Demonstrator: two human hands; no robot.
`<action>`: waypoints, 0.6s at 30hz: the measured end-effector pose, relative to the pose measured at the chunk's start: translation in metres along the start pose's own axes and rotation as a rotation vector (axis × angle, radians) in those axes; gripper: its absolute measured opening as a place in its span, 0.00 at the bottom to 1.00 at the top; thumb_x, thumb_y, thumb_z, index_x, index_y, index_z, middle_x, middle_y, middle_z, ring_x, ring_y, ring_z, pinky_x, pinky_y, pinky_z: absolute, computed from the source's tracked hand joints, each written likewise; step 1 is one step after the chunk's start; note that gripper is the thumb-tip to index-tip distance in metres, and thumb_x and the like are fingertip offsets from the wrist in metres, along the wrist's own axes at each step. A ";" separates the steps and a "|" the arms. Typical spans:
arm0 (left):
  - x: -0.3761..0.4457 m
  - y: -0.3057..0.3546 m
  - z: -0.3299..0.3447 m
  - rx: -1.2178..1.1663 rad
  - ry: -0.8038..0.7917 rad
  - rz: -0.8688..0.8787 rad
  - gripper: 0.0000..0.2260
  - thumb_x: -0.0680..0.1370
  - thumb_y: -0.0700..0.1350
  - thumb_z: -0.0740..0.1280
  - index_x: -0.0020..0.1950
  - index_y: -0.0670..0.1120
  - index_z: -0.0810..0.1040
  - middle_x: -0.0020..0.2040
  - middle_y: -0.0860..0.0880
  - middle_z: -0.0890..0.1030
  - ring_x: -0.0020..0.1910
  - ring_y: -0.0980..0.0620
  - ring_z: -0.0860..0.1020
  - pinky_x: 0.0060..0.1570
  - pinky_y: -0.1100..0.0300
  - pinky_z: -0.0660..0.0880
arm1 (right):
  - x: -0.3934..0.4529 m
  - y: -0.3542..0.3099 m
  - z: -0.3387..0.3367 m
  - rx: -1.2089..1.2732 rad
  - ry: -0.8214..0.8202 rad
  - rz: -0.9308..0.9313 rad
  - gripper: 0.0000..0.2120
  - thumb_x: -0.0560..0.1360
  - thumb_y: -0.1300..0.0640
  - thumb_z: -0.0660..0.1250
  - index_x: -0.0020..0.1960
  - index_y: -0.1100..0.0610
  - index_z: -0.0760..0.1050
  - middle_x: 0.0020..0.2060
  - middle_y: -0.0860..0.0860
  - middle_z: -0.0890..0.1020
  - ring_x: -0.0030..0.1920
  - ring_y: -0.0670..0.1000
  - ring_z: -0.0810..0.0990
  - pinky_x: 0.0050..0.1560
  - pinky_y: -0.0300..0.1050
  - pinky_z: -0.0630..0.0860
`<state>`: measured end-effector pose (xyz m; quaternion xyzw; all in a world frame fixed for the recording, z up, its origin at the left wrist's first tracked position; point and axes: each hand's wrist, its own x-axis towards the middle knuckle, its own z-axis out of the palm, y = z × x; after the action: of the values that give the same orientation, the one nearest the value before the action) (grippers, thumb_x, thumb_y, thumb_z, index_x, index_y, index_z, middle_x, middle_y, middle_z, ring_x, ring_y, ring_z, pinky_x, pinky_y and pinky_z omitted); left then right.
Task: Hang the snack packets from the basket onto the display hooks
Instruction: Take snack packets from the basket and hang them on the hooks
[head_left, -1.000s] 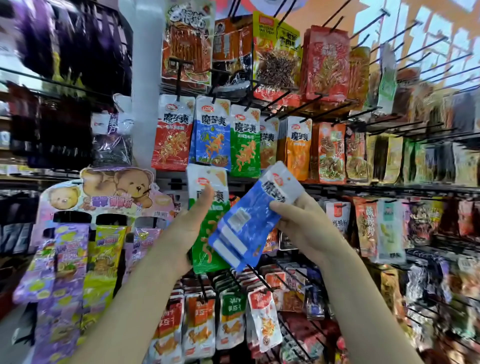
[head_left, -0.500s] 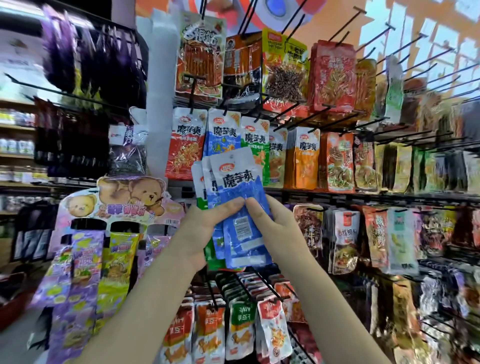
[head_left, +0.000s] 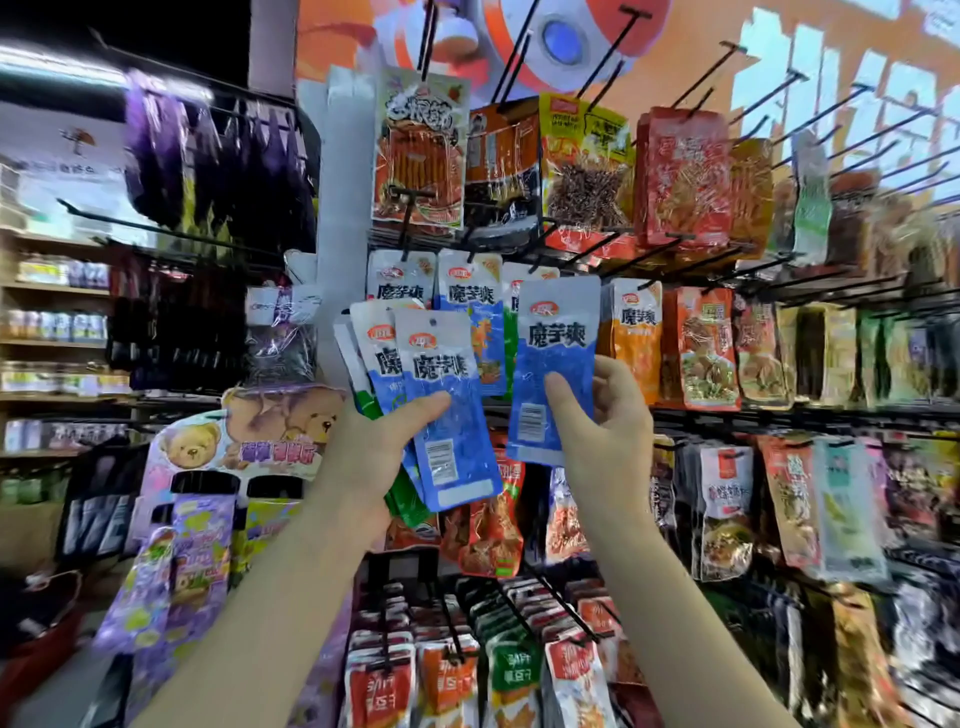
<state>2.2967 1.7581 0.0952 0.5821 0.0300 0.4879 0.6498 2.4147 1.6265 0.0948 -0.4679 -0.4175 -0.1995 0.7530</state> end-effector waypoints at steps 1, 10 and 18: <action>0.001 0.003 0.002 -0.003 0.007 0.023 0.11 0.72 0.42 0.76 0.53 0.47 0.84 0.50 0.48 0.87 0.52 0.43 0.85 0.61 0.38 0.77 | 0.000 -0.002 0.003 -0.029 0.026 -0.067 0.06 0.79 0.59 0.70 0.56 0.53 0.80 0.46 0.46 0.83 0.44 0.44 0.81 0.45 0.40 0.78; 0.004 0.019 0.016 -0.070 -0.092 0.097 0.12 0.72 0.45 0.74 0.55 0.46 0.82 0.52 0.45 0.87 0.52 0.42 0.85 0.55 0.41 0.80 | 0.003 -0.008 0.028 -0.166 -0.277 -0.138 0.11 0.80 0.45 0.64 0.57 0.47 0.81 0.54 0.47 0.76 0.57 0.44 0.76 0.58 0.44 0.76; 0.017 0.032 -0.001 -0.083 -0.088 0.105 0.26 0.70 0.45 0.76 0.67 0.44 0.77 0.56 0.45 0.86 0.53 0.44 0.85 0.51 0.45 0.83 | 0.050 -0.012 0.025 -0.103 -0.312 -0.045 0.20 0.75 0.57 0.75 0.58 0.39 0.71 0.46 0.56 0.74 0.38 0.63 0.79 0.40 0.59 0.81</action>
<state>2.2859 1.7650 0.1285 0.5761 -0.0494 0.4962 0.6477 2.4241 1.6472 0.1471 -0.5218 -0.5289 -0.1622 0.6494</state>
